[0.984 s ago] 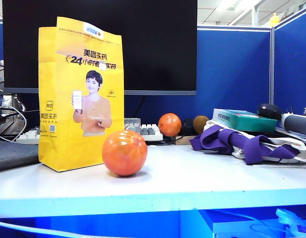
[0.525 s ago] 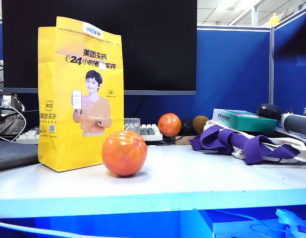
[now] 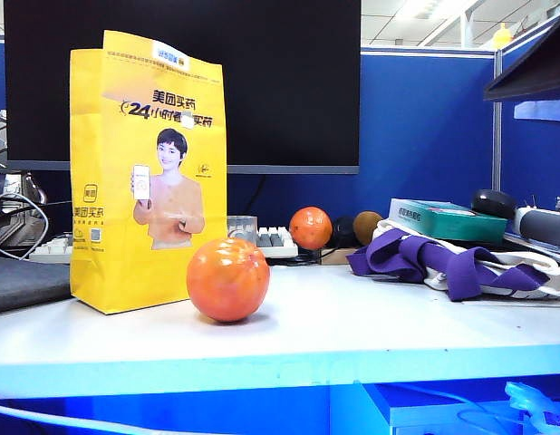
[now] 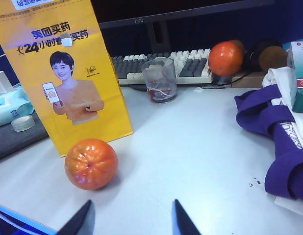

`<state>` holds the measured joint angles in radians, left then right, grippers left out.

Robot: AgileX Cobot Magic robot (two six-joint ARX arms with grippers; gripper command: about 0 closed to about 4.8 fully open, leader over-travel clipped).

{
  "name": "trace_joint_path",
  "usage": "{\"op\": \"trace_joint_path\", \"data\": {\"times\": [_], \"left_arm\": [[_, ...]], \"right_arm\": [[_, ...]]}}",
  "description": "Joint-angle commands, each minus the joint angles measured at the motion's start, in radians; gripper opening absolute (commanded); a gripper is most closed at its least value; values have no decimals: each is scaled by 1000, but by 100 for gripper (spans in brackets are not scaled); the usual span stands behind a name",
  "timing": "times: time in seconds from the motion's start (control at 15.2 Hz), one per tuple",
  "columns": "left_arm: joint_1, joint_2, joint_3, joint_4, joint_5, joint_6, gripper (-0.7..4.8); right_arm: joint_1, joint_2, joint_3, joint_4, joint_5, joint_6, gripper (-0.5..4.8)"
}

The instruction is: Pick up the green apple and throw it into the yellow paper bag.

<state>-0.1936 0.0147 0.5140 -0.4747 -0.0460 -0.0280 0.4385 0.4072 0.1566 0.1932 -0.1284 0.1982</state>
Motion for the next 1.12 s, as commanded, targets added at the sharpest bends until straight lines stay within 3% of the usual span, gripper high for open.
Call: {"op": "trace_joint_path", "data": {"times": [0.07, 0.39, 0.79, 1.12], "left_arm": [[1, 0, 1, -75, 8, -59, 430], [1, 0, 1, -63, 8, -61, 430], [1, 0, 1, -64, 8, -58, 430], [1, 0, 1, -65, 8, -58, 430]], "right_arm": [[0, -1, 5, 17, -4, 5, 210], [-21, -150, -43, 12, -5, 5, 210], [-170, -367, -58, -17, -4, 5, 210], [-179, -406, -117, -43, -5, 5, 210]]}}
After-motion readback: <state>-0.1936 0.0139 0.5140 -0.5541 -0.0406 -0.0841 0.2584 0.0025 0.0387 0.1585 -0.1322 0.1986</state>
